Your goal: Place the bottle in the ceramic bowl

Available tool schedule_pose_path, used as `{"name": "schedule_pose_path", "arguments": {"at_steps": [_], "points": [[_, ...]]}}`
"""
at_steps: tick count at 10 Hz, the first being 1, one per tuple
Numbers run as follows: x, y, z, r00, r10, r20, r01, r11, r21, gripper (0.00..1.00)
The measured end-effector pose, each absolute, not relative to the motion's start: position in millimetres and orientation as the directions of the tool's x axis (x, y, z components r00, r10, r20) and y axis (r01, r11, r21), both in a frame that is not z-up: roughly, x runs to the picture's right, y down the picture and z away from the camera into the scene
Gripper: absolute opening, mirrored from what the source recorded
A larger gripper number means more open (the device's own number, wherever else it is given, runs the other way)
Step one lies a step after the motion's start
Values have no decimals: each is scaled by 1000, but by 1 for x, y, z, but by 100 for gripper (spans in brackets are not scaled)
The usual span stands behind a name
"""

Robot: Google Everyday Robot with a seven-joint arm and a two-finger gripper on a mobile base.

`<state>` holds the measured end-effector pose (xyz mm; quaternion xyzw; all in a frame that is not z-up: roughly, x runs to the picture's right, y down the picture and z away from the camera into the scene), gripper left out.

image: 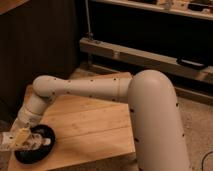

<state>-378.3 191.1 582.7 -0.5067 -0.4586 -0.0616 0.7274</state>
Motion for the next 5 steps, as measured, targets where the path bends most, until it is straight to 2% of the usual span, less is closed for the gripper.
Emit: {"name": "schedule_pose_path", "arguments": {"at_steps": [5], "points": [[-385,188,599,570,374,732,565,468,-679,9]]}}
